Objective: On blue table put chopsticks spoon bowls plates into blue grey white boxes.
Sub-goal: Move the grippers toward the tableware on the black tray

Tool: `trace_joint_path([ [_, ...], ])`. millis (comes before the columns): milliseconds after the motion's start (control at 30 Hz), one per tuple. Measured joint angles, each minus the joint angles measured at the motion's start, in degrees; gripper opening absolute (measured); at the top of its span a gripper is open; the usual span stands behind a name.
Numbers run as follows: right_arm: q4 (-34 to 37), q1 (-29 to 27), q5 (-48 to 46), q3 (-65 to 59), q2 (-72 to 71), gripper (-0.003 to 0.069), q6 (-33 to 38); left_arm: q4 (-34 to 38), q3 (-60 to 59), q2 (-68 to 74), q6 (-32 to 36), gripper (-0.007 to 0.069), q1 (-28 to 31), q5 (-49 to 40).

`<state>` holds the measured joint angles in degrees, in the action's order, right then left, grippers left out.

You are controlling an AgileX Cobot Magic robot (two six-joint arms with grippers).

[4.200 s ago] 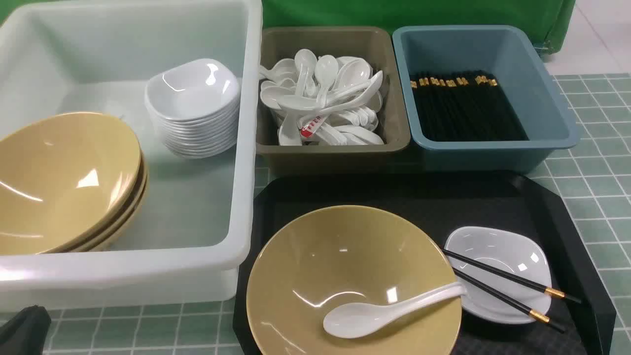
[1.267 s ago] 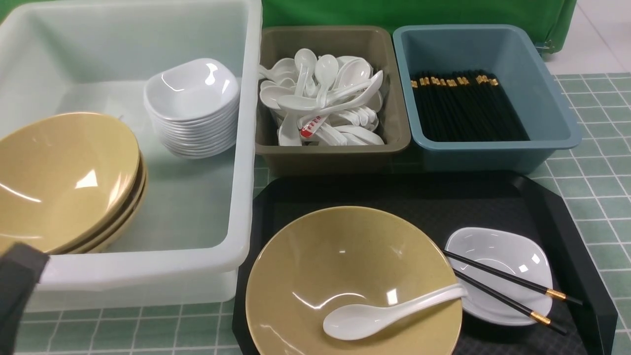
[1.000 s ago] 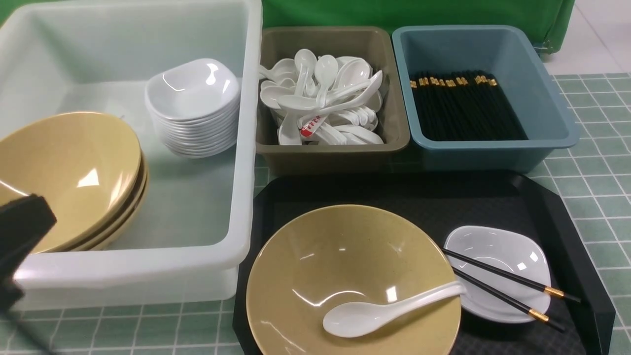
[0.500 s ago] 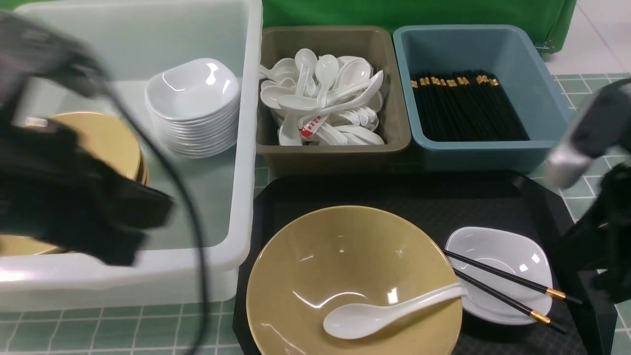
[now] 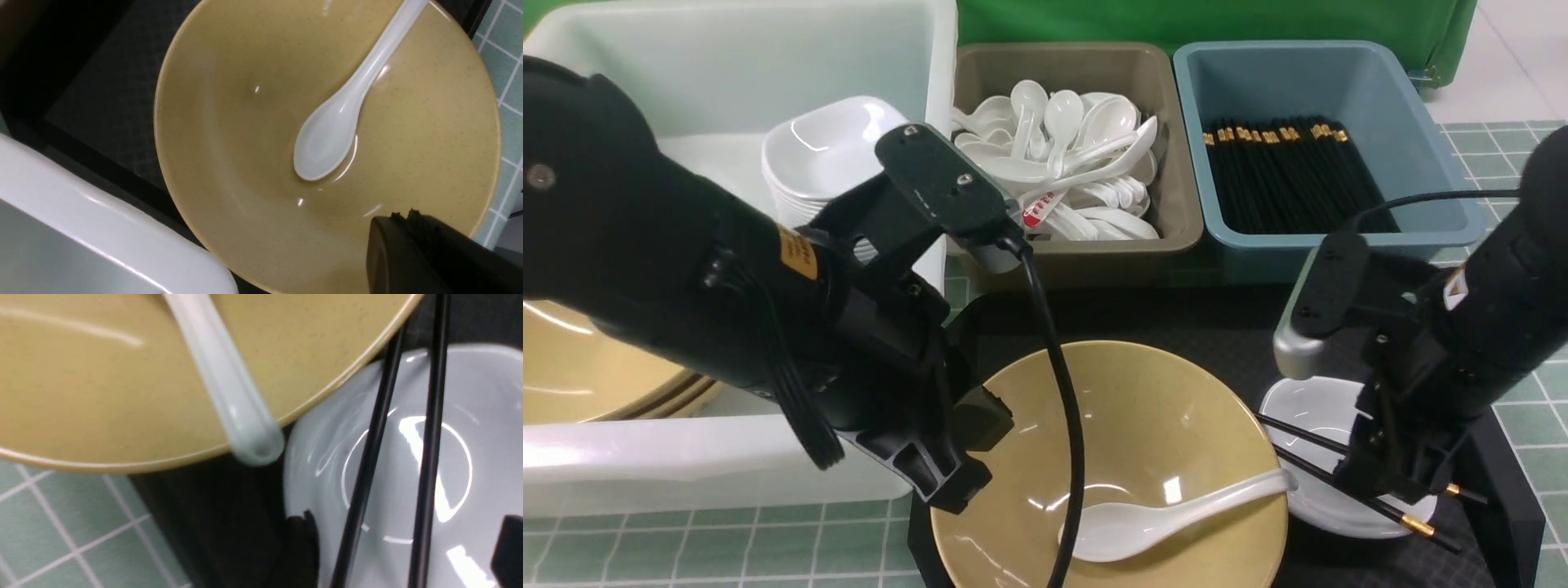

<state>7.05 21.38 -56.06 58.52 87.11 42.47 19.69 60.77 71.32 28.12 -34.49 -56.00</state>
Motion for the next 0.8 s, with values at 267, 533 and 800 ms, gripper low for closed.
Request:
trace_joint_path([
  [267,-2.7,0.0,3.2,0.0,5.8,0.0559,0.9,-0.5,0.0,0.0,0.5,-0.0013,0.0,0.5],
  [533,-3.7,0.0,4.4,0.1,9.0,0.0341,-0.3,-1.1,0.0,0.0,0.5,-0.0013,0.0,1.5],
  [800,-3.8,0.0,-1.9,1.5,9.4,0.0161,-0.8,-1.7,0.0,0.0,0.5,-0.0013,0.0,1.5],
])
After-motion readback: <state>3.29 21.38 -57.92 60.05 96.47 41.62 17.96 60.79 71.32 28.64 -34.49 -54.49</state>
